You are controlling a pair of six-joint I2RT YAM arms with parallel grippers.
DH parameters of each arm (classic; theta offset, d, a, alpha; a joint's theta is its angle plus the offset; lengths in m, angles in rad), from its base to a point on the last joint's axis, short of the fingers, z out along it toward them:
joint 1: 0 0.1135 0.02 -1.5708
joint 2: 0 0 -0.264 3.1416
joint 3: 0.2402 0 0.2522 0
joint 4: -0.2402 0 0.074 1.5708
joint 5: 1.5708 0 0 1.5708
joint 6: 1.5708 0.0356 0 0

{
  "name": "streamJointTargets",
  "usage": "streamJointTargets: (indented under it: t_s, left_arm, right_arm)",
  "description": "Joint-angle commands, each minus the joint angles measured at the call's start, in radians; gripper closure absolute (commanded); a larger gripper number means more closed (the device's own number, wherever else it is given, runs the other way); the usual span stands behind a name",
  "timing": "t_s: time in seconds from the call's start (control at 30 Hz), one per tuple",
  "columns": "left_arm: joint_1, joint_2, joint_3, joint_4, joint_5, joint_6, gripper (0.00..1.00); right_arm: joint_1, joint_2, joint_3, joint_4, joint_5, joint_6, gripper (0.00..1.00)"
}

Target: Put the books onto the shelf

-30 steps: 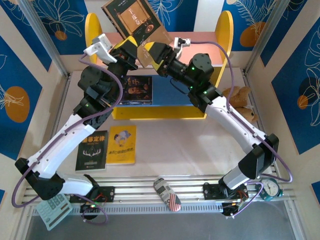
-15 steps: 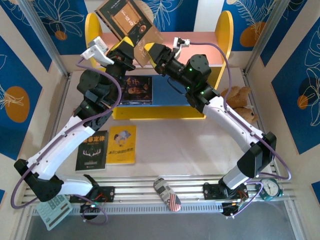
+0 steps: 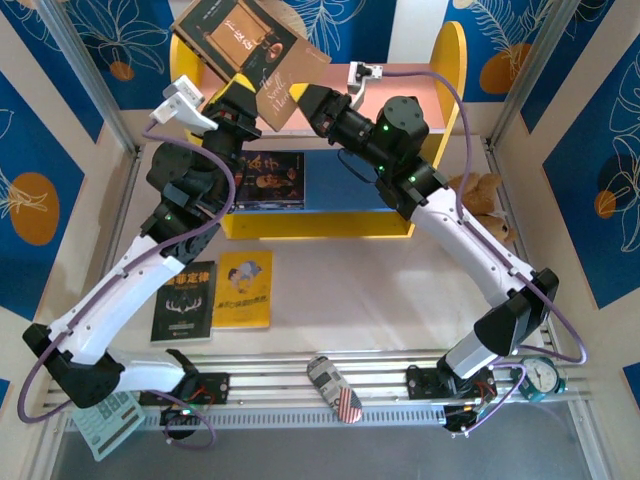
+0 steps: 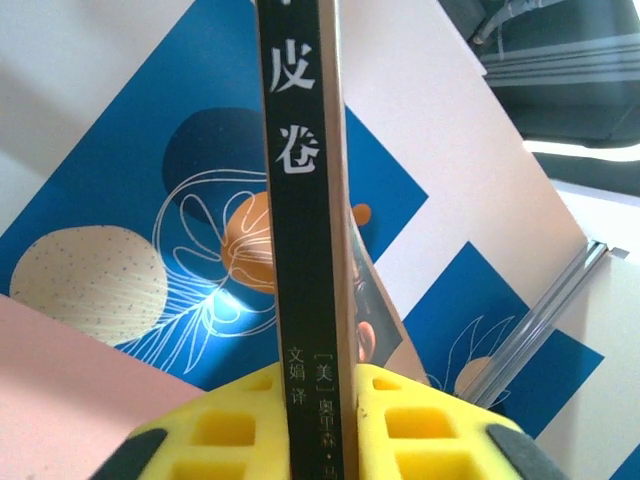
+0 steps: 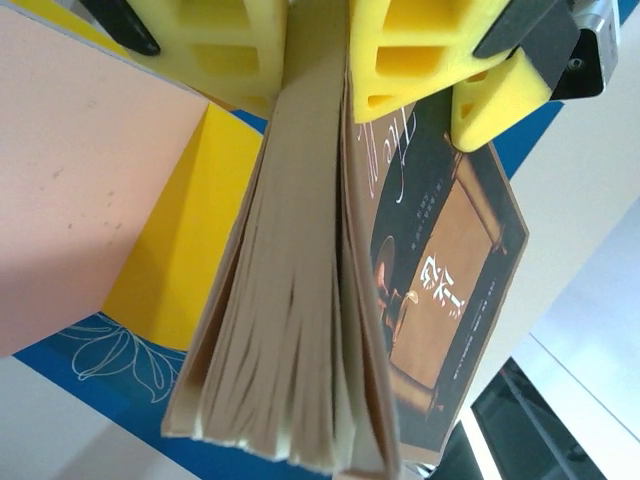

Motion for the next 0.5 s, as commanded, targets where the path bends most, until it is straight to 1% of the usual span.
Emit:
streamJointTargets:
  t_s: [0.0,0.03,0.13,0.27,0.37,0.4,0.47]
  left_arm:
    - [-0.001,-0.028,0.037,-0.047,-0.021,0.020,0.68]
    - [0.000,-0.031,0.040,-0.059,-0.028,0.025,0.63]
    - [0.002,-0.045,0.041,-0.091,-0.048,0.043,0.57]
    - [0.011,-0.072,0.048,-0.161,-0.085,0.074,0.54]
    - [0.025,-0.095,0.068,-0.232,-0.112,0.117,0.53]
    - [0.030,-0.091,0.099,-0.287,-0.112,0.148,0.51]
    - [0.048,-0.057,0.216,-0.453,-0.111,0.200,0.48]
  right_arm:
    - [-0.013,-0.014,0.074,-0.076,0.010,-0.109,0.88]
    - [-0.019,-0.014,0.083,-0.091,0.007,-0.118,0.89]
    - [-0.038,-0.019,0.097,-0.138,0.007,-0.142,0.90]
    - [-0.084,-0.011,0.139,-0.239,-0.028,-0.157,0.91]
    - [-0.131,0.003,0.162,-0.298,-0.079,-0.165,0.92]
    - [-0.145,0.013,0.181,-0.328,-0.102,-0.175,0.91]
    - [-0.173,0.043,0.237,-0.402,-0.154,-0.196,0.91]
